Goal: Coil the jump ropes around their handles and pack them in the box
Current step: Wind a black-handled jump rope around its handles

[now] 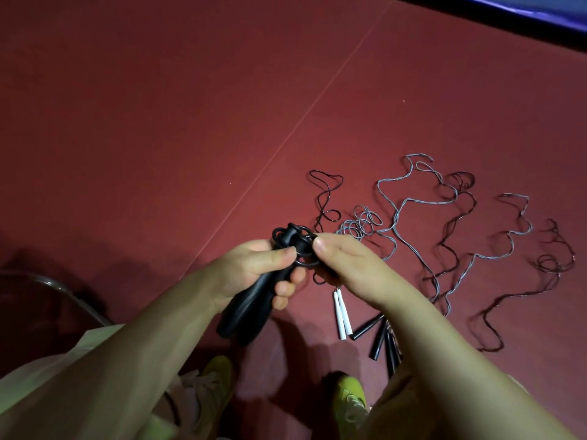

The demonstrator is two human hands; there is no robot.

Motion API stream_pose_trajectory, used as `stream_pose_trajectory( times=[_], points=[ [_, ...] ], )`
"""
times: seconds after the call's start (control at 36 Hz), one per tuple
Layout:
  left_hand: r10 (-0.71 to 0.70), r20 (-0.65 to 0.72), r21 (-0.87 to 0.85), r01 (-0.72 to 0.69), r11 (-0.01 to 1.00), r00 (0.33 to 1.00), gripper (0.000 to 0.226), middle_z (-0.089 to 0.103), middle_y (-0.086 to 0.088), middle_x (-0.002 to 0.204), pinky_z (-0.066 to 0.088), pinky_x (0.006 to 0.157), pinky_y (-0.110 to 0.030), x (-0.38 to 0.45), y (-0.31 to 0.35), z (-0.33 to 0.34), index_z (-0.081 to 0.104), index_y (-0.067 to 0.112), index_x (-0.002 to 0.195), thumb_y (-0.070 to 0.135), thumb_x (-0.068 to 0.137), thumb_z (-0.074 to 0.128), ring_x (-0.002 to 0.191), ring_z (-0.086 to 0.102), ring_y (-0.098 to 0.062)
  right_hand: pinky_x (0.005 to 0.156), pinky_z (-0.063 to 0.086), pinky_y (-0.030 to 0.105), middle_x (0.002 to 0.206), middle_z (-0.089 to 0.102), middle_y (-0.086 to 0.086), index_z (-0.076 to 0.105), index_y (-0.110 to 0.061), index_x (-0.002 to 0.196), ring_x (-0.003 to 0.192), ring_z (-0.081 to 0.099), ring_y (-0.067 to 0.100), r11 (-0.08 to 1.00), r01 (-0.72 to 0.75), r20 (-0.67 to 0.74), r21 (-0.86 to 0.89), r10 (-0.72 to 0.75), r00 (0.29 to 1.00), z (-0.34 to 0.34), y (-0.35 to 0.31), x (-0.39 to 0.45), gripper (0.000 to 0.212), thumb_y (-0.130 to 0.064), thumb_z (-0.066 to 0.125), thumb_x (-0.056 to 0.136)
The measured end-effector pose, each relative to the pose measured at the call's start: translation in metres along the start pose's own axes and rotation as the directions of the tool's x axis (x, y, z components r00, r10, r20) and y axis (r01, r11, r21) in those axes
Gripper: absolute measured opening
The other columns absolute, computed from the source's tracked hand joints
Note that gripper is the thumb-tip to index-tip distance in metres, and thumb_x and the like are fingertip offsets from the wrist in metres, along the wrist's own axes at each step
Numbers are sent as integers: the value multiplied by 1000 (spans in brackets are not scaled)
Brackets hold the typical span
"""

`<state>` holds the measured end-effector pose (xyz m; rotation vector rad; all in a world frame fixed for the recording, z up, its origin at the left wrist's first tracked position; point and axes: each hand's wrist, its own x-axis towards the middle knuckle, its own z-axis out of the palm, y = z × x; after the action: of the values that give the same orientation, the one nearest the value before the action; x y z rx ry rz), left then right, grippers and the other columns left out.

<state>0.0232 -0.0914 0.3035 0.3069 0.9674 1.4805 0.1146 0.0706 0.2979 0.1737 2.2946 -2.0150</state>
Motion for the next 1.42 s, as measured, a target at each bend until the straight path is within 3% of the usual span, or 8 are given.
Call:
stream_pose_trajectory(
  times=[0.17,0.31,0.56,0.75,0.86,0.97,1.14,1.42],
  points=[
    [20,-42,-71,-23,997,999,66,60,-8,69,46,45,-26,2,1,-3,63,9,95,31,43,96,49,53,-14,51,27,19,49,42,-17,53,-28,57,49,33,0,992,17,-140,-128,-35,989,2,8,5,33,-35,49,90],
    [26,-168,-2,-27,1000,985,33,59,-6,66,44,43,-24,4,3,2,54,11,104,18,73,61,48,51,-13,54,29,32,57,39,-7,54,-14,58,56,35,5,965,9,-265,-263,-81,961,8,15,8,46,-54,52,81],
    [110,-321,266,-22,964,941,28,60,-4,66,42,44,-26,8,0,0,52,8,104,29,86,55,50,50,-14,57,43,40,51,49,5,47,-14,56,53,54,26,884,-146,-400,-445,-51,915,25,21,10,57,-63,39,85],
    [184,-444,461,48,886,877,9,59,-3,68,42,49,-29,8,3,-9,49,10,95,18,98,51,52,50,-14,54,37,30,46,46,-15,55,-26,59,47,40,2,957,-116,-184,-264,68,981,16,13,8,59,-63,28,96],
    [225,-507,593,148,791,832,8,61,2,69,44,48,-25,9,5,-26,46,16,96,21,97,53,49,51,-9,67,51,40,59,54,-11,58,-32,79,56,52,10,904,-149,-40,-402,145,989,6,8,2,18,-43,50,92],
    [167,-447,711,236,663,879,12,63,3,75,46,54,-27,9,3,-33,45,23,99,22,95,56,58,54,-11,60,40,23,64,54,-12,59,-37,83,57,46,2,837,-75,-4,-542,87,996,-4,-2,-2,22,-17,62,91],
    [3,-308,790,254,558,951,20,60,4,76,46,58,-27,9,-3,-18,45,18,109,20,94,58,61,53,-12,63,45,27,66,63,-11,68,-33,72,64,55,5,943,-1,45,-332,17,999,-10,-11,-7,23,-12,71,80],
    [-141,-41,706,128,696,989,19,61,7,64,46,55,-31,9,-17,3,49,18,87,8,87,64,55,53,-12,46,35,52,59,52,-2,63,-34,69,58,41,23,999,32,96,10,-33,995,-8,-7,0,14,-33,76,65]
  ],
)
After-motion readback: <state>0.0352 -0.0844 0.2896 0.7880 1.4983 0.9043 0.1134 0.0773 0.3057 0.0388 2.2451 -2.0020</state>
